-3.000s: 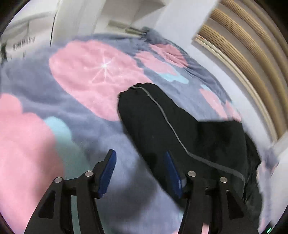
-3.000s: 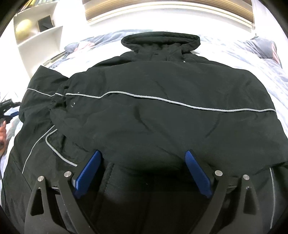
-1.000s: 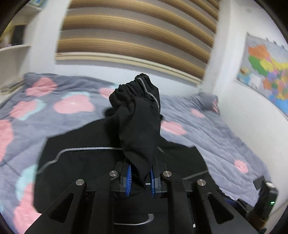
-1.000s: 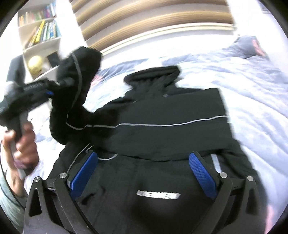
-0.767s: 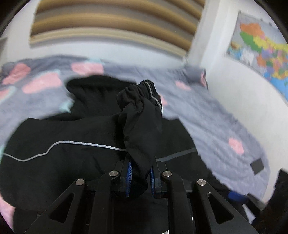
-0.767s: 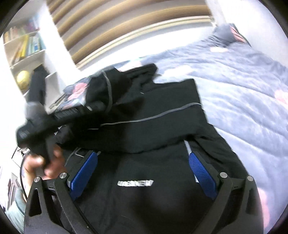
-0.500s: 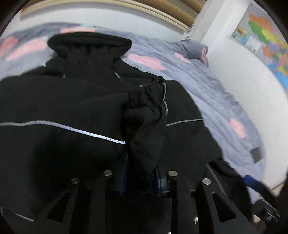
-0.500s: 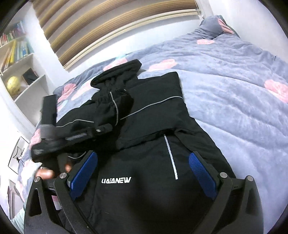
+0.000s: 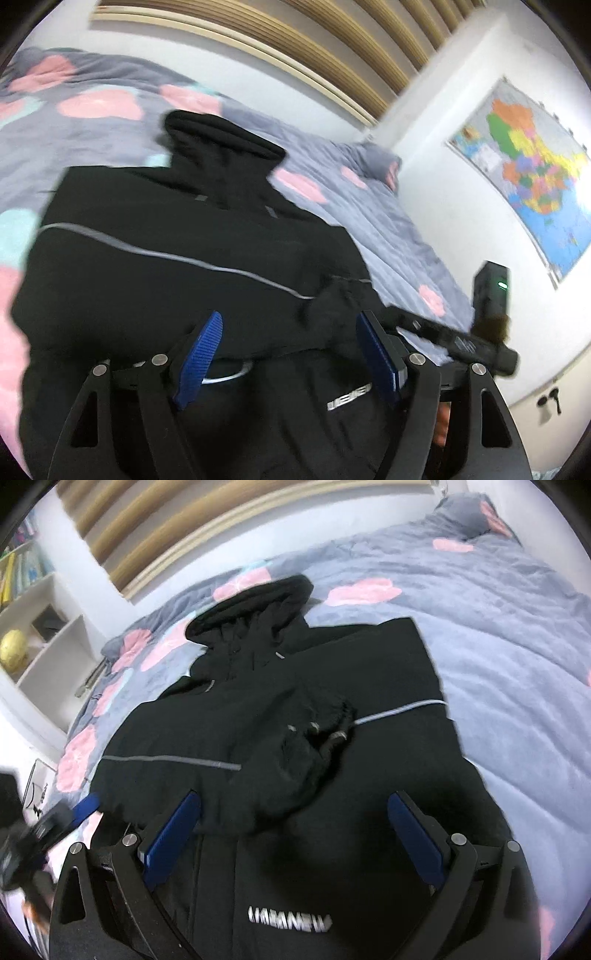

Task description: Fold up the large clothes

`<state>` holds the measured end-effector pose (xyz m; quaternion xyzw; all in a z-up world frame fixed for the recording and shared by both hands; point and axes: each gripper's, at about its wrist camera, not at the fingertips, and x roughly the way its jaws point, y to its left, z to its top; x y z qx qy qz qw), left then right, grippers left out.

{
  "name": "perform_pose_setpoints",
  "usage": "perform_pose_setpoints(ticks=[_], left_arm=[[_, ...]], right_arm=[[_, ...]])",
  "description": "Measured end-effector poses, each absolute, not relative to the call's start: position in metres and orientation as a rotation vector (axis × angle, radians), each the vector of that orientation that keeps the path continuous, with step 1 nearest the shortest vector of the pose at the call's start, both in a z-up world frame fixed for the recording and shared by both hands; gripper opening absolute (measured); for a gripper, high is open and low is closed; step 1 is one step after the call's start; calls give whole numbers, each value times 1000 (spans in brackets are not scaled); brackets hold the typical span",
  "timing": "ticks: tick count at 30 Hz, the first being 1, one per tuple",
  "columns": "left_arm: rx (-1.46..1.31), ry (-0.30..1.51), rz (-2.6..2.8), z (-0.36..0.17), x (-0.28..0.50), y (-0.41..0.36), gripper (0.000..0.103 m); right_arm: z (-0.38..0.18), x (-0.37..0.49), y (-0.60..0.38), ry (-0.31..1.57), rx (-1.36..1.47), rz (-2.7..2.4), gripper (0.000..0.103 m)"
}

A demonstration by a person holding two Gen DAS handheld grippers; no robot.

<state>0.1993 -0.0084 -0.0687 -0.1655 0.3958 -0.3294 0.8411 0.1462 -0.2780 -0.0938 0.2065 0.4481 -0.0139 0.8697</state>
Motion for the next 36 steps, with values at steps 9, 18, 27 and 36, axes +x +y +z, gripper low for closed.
perform_pose_setpoints(ticks=[9,18,27,36], left_arm=[[-304,795,-589,-64,196,44,76],[-246,772,-490,-64,225,35,76],[-18,1009,-333,-136,287,-26,76],[86,934,-297,-128,274,-30,76]], right_arm=[[-133,205,-277,1046,475,-16,62],[-57,170,-285,840,261,-139,38],[-134,188,-332,1017,227,-237,43],[-116,177,-333,989,269,-240,64]])
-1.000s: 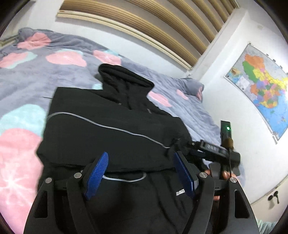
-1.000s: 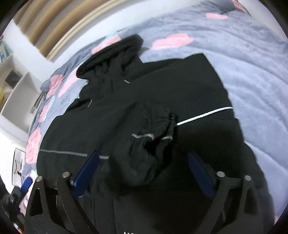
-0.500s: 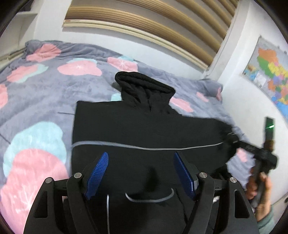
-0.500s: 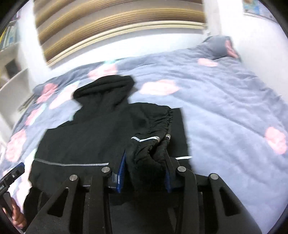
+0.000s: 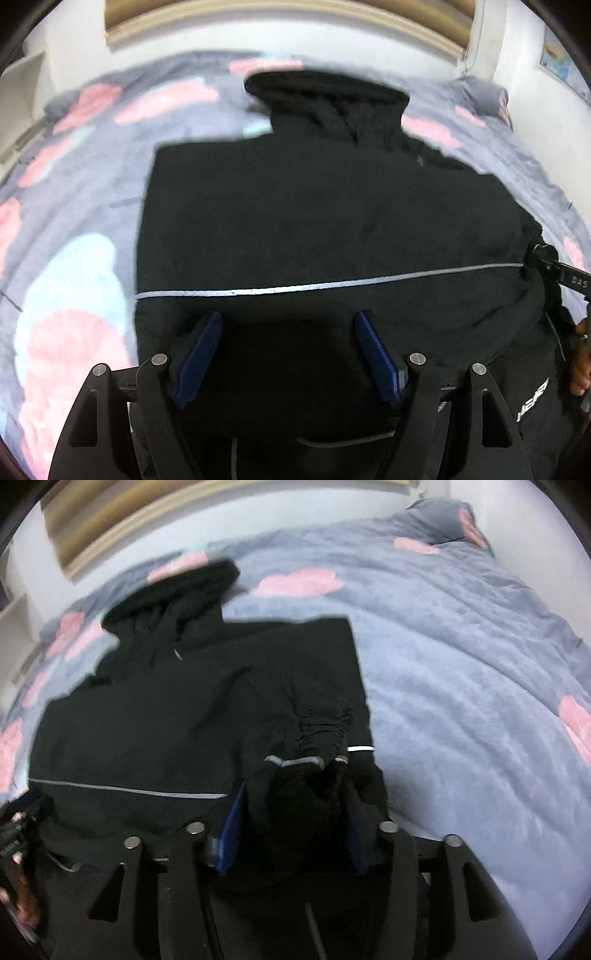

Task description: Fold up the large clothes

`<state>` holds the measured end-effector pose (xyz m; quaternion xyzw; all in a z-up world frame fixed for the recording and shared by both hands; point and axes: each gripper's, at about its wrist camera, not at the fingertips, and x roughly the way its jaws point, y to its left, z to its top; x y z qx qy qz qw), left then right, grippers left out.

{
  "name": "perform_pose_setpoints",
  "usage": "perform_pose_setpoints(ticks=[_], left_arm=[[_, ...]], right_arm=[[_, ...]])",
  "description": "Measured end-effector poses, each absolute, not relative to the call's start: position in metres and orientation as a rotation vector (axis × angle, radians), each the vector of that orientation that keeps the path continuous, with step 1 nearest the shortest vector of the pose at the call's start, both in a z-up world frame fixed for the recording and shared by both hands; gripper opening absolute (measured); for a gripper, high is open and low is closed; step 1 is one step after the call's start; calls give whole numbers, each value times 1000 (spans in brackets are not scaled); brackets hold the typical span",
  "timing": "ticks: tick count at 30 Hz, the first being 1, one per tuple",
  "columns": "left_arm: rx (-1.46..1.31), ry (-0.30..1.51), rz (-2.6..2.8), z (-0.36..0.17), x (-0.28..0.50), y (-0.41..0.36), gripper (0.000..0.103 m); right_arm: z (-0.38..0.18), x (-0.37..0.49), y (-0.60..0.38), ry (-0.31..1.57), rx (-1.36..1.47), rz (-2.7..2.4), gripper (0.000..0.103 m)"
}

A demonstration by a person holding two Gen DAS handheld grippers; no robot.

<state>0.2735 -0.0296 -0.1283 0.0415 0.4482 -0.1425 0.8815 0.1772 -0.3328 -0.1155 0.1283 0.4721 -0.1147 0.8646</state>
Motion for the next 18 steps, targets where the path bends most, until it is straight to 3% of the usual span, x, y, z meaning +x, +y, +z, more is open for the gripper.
perform_pose_setpoints(ticks=[3,9,15,18], left_arm=[[103,849,-249,-107,255,-30,76],[114,792,-185,-97,246,-37,76],[135,860,-164,-129,257,-44,76],[143,864,-163,-143,261,-46,78]], right_arm=[[-80,164,-314,890,255,-203,84],[-64,180,-249,861,106,-107,84],[-142,207,-236,1052,66,-154,84],[-154,204,-228,1012,0,-173,86]])
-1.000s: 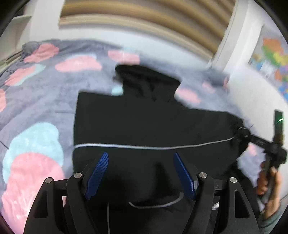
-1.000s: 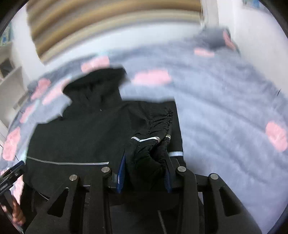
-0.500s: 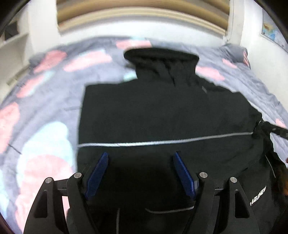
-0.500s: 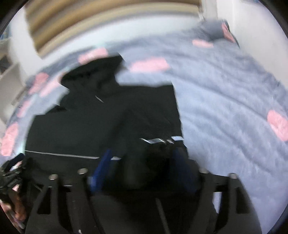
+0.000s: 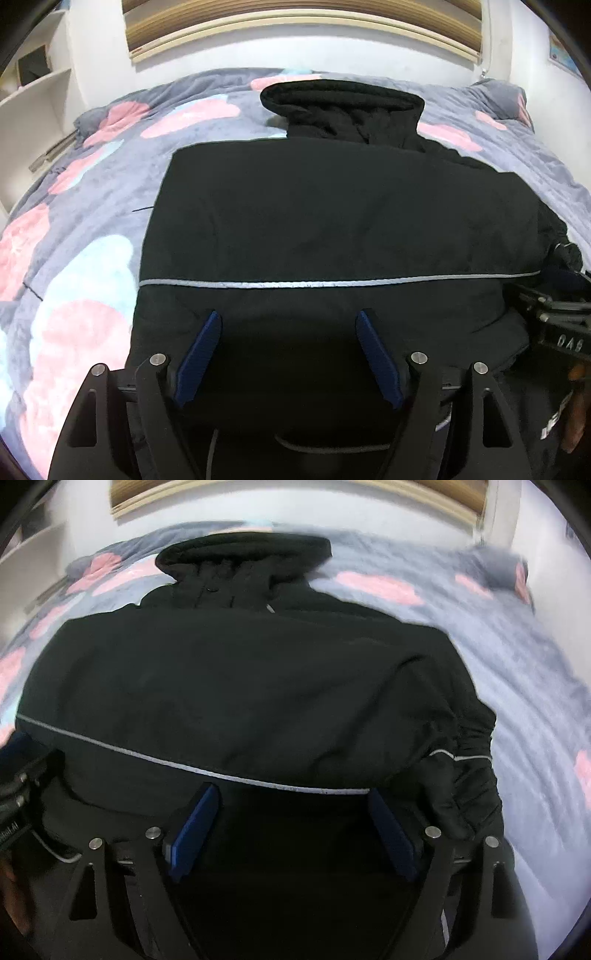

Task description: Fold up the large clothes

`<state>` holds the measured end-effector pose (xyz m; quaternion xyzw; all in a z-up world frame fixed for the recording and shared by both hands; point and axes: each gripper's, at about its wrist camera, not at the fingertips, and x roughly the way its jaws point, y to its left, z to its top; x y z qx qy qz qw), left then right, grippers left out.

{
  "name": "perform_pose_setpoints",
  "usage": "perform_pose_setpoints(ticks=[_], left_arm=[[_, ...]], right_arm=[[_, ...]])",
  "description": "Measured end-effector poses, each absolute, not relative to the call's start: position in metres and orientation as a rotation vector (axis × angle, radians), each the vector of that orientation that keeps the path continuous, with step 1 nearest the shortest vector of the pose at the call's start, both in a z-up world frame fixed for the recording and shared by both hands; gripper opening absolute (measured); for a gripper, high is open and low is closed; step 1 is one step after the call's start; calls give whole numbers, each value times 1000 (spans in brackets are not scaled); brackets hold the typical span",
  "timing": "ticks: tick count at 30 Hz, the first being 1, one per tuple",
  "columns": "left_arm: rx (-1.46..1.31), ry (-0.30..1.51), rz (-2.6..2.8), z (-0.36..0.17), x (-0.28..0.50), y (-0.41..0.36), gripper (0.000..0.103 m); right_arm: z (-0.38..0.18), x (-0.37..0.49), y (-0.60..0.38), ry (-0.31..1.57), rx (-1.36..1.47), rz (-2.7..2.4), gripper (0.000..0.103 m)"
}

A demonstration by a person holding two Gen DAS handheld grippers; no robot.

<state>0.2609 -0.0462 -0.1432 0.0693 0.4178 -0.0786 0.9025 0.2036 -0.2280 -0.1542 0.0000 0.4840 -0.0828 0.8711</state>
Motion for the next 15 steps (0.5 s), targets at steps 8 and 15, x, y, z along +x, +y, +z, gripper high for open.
perform_pose_setpoints(ticks=[8,15], left_arm=[[160,806,-146,-153,257,-49,80],[129,794,-177,-138,245,-43,80]], right_arm=[[-155,197,-217,955,-47,-195,87],[-121,164,-211,930,-43,-166,86]])
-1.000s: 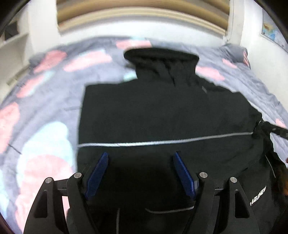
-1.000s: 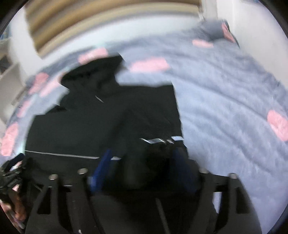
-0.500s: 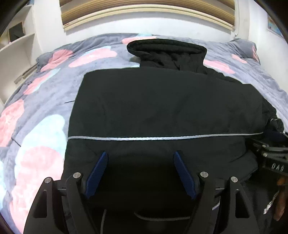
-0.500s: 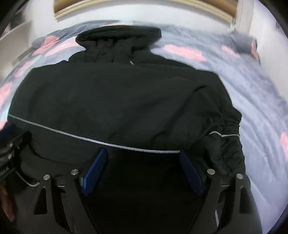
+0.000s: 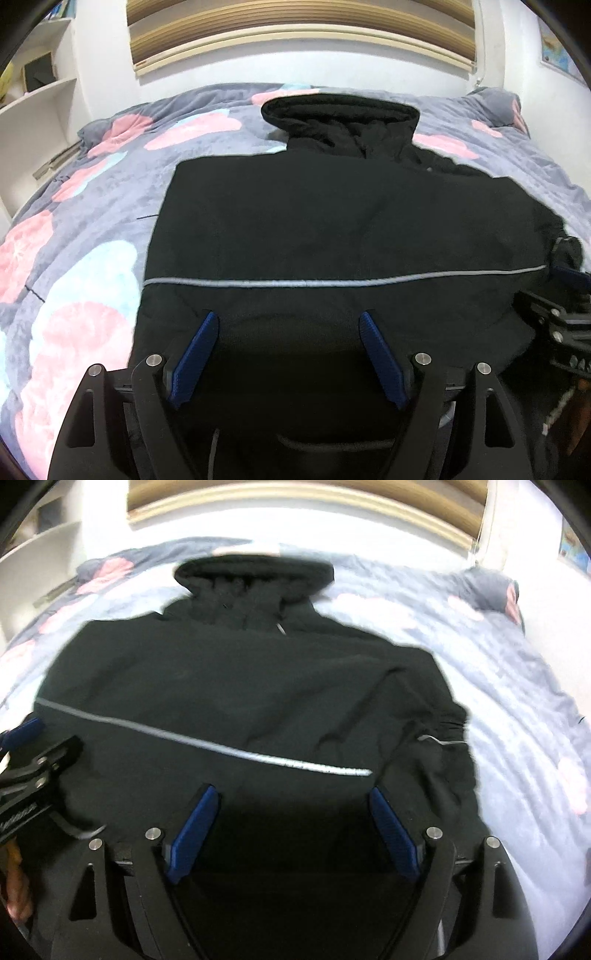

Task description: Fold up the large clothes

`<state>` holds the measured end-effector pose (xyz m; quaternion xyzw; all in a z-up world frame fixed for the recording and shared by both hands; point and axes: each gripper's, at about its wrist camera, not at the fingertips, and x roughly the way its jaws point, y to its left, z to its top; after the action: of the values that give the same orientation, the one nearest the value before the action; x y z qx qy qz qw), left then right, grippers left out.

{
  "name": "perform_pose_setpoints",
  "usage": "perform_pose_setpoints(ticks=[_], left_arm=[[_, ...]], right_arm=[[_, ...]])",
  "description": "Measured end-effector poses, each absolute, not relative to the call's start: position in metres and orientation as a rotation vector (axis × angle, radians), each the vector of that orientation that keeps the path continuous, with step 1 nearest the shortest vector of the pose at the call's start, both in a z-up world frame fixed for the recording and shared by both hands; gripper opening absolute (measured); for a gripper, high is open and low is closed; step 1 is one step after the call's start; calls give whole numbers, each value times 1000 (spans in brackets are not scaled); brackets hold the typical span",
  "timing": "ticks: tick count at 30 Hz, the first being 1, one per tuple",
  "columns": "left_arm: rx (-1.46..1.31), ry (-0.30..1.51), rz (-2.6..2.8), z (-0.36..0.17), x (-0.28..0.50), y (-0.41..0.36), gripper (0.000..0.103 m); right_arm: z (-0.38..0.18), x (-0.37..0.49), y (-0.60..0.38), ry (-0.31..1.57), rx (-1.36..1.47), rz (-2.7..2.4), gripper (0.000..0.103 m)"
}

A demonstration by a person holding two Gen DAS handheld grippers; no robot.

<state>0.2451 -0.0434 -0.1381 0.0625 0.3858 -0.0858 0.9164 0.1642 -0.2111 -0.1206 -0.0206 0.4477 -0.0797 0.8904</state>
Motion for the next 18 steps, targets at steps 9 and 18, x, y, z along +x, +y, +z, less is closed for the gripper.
perform_pose_setpoints(ticks=[9,18], left_arm=[[55,676,-255,-67,182,-29,80],[84,566,-269,-10,124,-19,80]], right_arm=[[-28,109,-166,779,-109,-123,86],[29,61,-143,700,-132,-123,86]])
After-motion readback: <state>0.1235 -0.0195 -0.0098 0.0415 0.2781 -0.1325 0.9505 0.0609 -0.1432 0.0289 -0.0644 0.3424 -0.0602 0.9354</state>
